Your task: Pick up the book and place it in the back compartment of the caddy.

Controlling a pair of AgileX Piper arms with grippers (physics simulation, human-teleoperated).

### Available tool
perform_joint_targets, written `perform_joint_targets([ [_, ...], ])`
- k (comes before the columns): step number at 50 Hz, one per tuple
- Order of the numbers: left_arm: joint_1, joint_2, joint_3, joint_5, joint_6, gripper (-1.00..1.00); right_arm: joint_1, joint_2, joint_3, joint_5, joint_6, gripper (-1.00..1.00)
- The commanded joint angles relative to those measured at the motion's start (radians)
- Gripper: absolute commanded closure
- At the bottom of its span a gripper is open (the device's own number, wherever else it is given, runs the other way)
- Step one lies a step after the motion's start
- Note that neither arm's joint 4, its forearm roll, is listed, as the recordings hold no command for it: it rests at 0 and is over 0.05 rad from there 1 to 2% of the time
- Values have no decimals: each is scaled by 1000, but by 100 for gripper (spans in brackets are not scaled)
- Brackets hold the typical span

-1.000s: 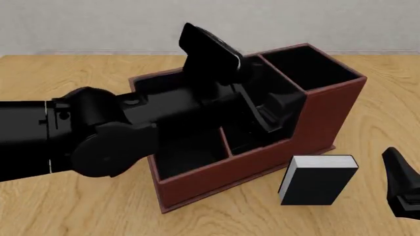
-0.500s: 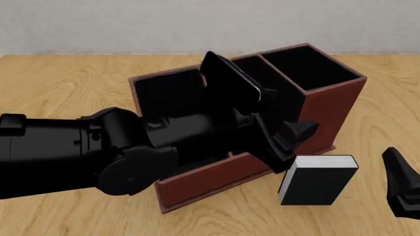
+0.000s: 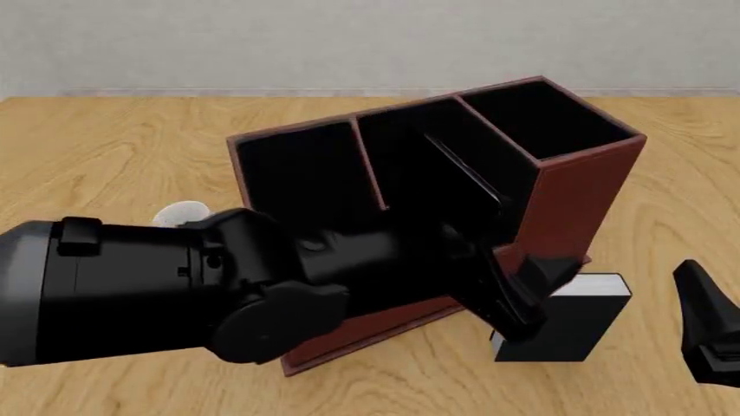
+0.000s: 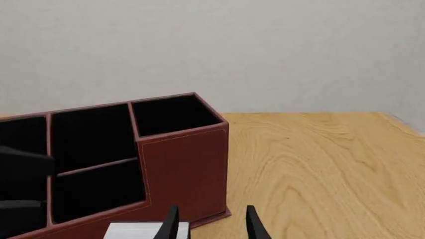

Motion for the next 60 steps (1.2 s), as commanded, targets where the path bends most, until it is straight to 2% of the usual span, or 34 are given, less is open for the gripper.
perform_joint_targets([
  [1, -4, 23, -10, 19, 6, -100, 0, 7, 0, -6, 1, -100],
  [60, 10, 144, -42, 23, -2, -100, -1, -9, 0, 10, 0, -100],
])
